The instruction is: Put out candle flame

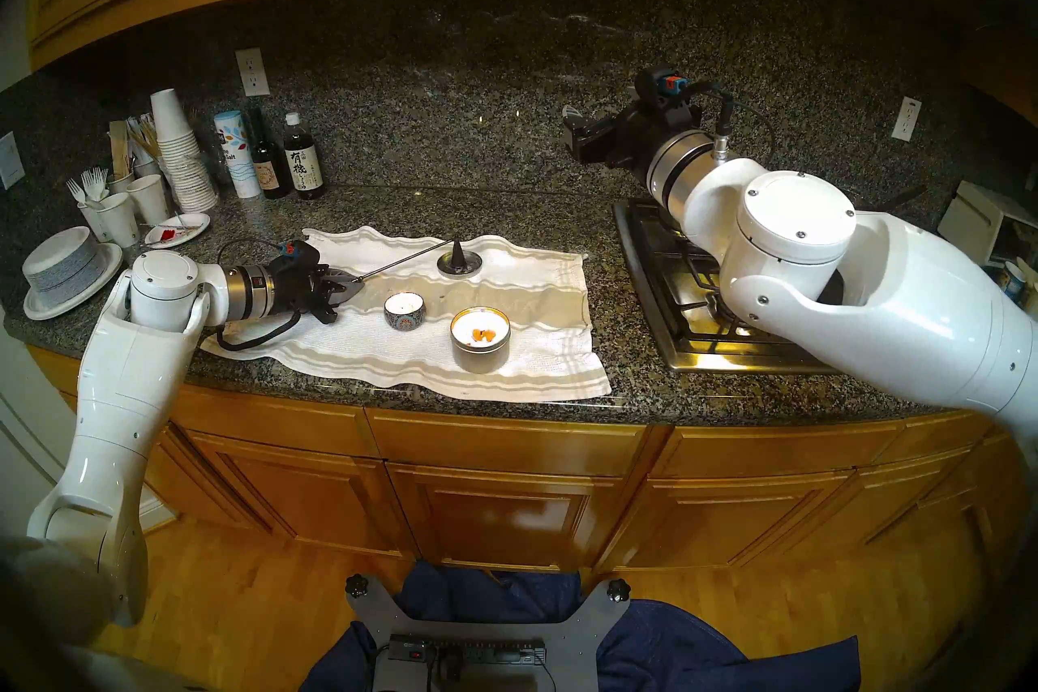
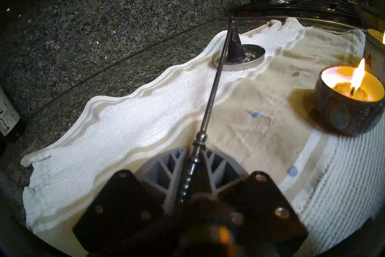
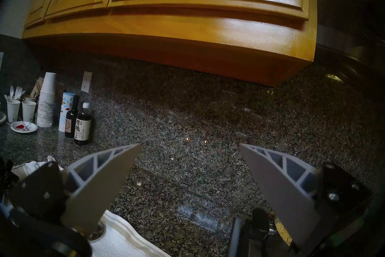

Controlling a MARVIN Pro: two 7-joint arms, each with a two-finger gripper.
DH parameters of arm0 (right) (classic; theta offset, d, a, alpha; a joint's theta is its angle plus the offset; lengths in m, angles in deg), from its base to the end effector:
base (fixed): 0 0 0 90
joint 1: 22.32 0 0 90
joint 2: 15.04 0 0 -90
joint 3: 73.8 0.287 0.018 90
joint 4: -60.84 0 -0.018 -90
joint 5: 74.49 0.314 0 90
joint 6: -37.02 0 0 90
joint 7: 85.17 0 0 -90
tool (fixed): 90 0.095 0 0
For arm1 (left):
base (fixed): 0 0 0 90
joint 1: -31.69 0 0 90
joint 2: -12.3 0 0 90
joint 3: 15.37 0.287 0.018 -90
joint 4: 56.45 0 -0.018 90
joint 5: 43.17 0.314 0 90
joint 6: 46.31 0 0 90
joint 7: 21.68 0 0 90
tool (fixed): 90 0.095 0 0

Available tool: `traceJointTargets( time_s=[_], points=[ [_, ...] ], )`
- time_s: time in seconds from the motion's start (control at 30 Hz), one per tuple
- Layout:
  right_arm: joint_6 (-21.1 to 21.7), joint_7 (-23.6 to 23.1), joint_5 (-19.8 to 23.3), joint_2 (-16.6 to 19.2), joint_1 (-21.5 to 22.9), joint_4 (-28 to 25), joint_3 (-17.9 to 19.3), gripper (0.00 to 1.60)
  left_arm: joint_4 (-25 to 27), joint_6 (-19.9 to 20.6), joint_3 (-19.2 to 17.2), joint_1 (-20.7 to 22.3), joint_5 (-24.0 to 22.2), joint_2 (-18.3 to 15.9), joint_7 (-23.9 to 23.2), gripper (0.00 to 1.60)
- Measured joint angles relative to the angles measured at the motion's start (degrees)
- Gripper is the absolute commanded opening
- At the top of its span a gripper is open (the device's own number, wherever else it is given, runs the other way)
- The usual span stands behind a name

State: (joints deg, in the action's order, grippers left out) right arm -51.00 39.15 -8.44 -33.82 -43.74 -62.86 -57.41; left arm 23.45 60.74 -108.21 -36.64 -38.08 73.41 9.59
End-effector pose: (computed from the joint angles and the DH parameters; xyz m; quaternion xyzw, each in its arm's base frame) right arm 0.4023 -0.0029 -0.0221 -0.6319 -0.1813 -0.7532 0.0233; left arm 0.4808 0.1344 -0.2077 0.7517 -0.3923 0.5200 0.1031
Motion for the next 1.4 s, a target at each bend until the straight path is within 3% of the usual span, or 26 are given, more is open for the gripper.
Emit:
traceJointTargets(
  time_s=[0.07,0.8,1.3,1.4],
  points=[
    [0.0,0.1,0.0,0.1,0.0,-0.1,0.0,1.60,0.2,0.0,-0.1,-0.1,0.0,0.0,0.1,0.00],
    [-0.8,0.7,0.1,1.1,0.0,-0.5,-0.4,1.60,4.2,0.3,-1.2,-1.2,-0.9,1.6,-1.0,0.00],
    [-1.5,0.9,0.1,1.3,0.0,-0.5,-0.9,1.60,7.5,-0.8,-4.5,-3.7,-1.3,0.4,-2.0,0.00],
    [-1.6,1.0,0.1,1.3,0.0,-0.5,-0.9,1.60,7.3,-1.3,-4.7,-4.0,-1.2,0.3,-1.8,0.11]
  ],
)
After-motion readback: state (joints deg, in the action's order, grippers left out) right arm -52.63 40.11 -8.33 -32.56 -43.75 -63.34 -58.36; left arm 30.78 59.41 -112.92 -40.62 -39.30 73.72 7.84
